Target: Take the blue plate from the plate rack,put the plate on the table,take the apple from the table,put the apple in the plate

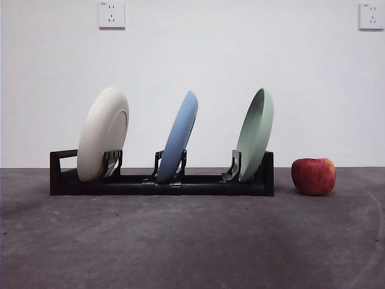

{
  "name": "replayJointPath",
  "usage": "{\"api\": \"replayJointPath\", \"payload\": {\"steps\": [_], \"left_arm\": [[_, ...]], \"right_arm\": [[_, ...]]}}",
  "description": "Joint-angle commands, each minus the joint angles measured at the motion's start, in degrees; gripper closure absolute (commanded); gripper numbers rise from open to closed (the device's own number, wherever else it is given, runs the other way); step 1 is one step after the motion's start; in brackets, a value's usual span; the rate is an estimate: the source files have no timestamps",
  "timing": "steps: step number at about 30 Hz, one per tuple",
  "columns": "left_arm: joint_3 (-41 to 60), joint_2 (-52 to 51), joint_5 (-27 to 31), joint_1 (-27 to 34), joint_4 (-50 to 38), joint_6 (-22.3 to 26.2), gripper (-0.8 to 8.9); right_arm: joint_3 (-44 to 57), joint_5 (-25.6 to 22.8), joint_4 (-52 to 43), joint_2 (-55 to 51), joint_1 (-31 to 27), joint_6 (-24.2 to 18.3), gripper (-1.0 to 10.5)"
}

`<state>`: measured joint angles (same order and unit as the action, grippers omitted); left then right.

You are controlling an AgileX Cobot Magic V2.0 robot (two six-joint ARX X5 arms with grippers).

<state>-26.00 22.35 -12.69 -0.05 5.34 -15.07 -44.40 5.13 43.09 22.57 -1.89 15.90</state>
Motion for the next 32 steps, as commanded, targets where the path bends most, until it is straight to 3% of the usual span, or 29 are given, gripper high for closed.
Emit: {"api": "replayJointPath", "payload": {"steps": [1, 9, 14, 16, 23, 29, 30, 32], "left_arm": [[-3.5, 6.8, -5.4, 0.0, 2.2, -0.2, 8.18], [-12.2, 24.4, -26.1, -0.1, 4.4, -1.0, 8.18], [-18.5, 34.1, -29.6, -0.3, 5.7, -5.4, 8.19], [-24.9, 40.4, -29.7, -1.5, 10.3, -5.3, 8.19], [-48.1, 60.4, -28.7, -11.4, 19.0, -2.3, 8.19], [-71.7, 79.1, -20.2, -18.0, 30.4, 0.7, 8.11], [-75.5, 82.0, -18.6, -18.8, 31.6, 0.9, 7.75], [-81.1, 86.3, -17.3, -19.7, 33.2, 0.9, 6.06]], "right_arm": [[-3.8, 0.7, 1.5, 4.5, 0.0, 0.5, 9.5], [-10.5, 3.1, 6.5, 15.1, 0.0, 1.0, 9.5], [-12.2, 11.1, 9.3, 21.3, 0.0, -0.3, 9.5], [-12.2, 13.6, 9.6, 24.8, 0.0, -1.1, 9.5], [-12.2, 13.8, 10.4, 32.9, 0.0, -4.1, 9.5], [-12.2, 13.7, 10.9, 35.7, 0.0, -4.1, 9.5], [-12.2, 13.7, 11.0, 35.7, 0.0, -4.1, 9.5], [-12.2, 13.7, 11.2, 35.7, 0.0, -4.0, 9.5]]}}
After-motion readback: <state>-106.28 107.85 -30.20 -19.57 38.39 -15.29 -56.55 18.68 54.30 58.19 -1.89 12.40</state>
